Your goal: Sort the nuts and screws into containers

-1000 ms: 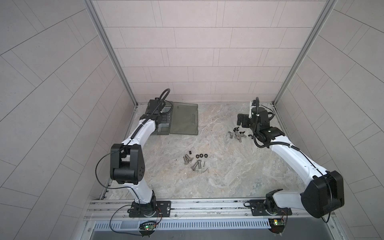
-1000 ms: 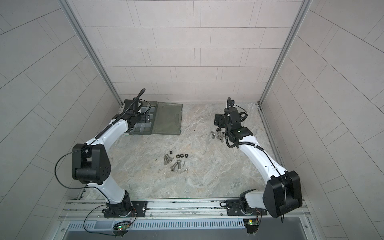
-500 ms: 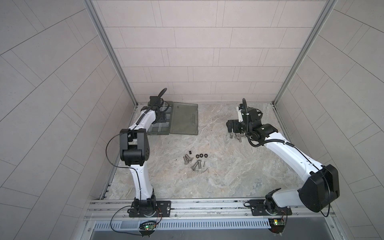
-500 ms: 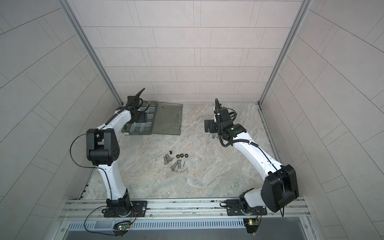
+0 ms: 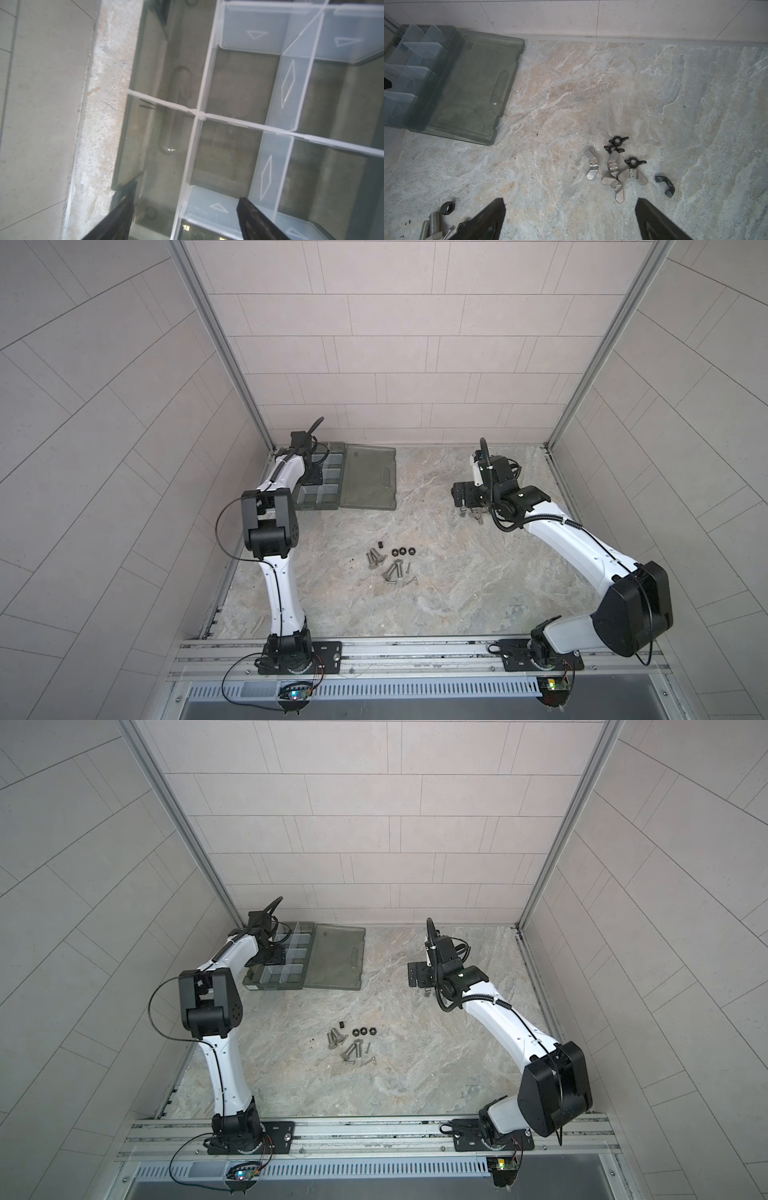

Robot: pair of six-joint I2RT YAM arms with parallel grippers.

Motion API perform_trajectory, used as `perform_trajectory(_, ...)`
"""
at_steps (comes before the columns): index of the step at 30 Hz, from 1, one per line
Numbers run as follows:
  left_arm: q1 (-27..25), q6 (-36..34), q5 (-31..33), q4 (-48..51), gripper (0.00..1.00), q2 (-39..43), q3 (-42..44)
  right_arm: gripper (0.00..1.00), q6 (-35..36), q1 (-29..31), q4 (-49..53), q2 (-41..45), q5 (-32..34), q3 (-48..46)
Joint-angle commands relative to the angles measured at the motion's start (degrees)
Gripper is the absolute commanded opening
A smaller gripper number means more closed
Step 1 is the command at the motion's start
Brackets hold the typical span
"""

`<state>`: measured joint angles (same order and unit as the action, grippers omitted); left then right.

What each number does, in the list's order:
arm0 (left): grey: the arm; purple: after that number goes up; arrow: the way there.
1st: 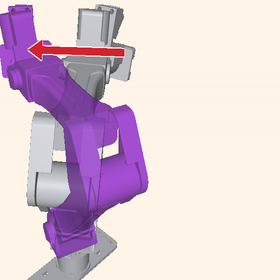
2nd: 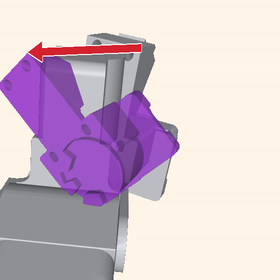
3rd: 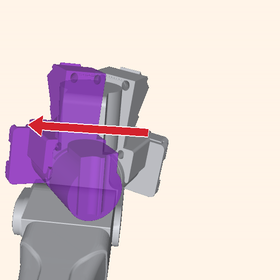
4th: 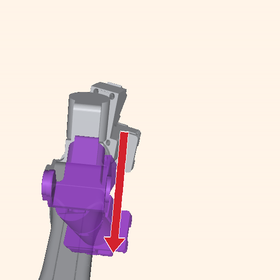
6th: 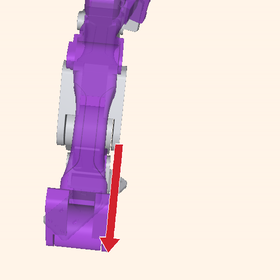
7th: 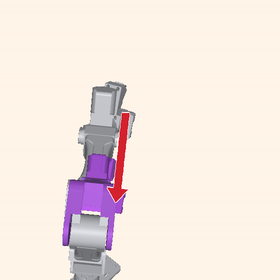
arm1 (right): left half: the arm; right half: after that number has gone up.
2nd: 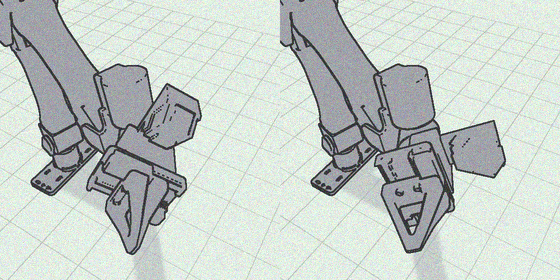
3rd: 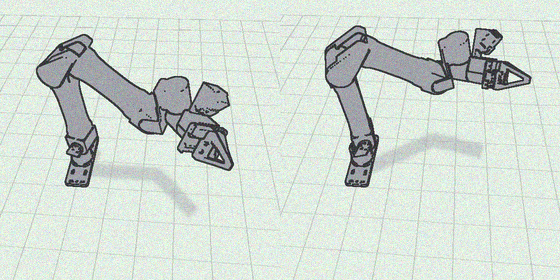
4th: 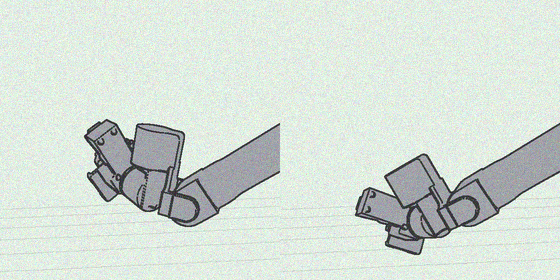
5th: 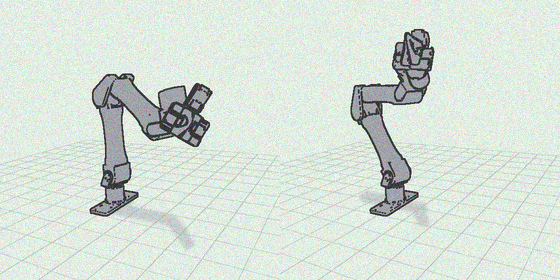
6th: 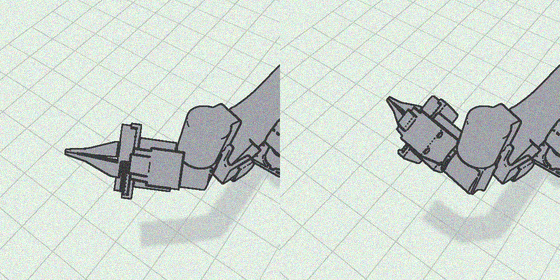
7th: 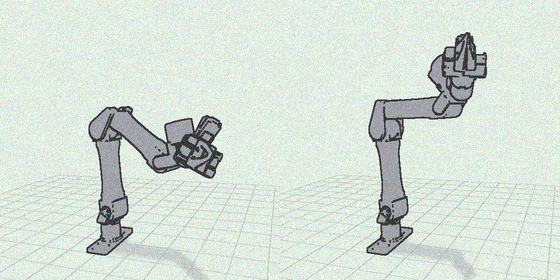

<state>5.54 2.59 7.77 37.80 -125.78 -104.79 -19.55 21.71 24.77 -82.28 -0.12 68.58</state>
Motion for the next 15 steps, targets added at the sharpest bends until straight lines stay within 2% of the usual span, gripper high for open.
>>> perform_trajectory(1, 0.57, -0.67, -0.96, 2.09, 0.79, -1.61, -3.02, 0.99, 0.11, 0.08, 1.76, -1.57, -0.49, 1.72)
perform_trajectory(6, 0.67, -0.99, -4.52, 3.68, 0.66, -3.95, -5.24, 0.99, -0.12, 0.08, 2.13, -2.95, -0.98, 2.34)
perform_trajectory(10, 0.58, -1.07, -9.09, 3.98, 0.46, -5.4, -6.15, 0.99, 0.28, -0.01, 2.61, -3.32, -0.4, 2.84)
perform_trajectory(15, 0.16, -0.45, -11.86, 5.27, 0.38, -6.83, -7.45, 0.99, 0.1, -0.01, 3.17, -2.81, 0.89, 2.59)
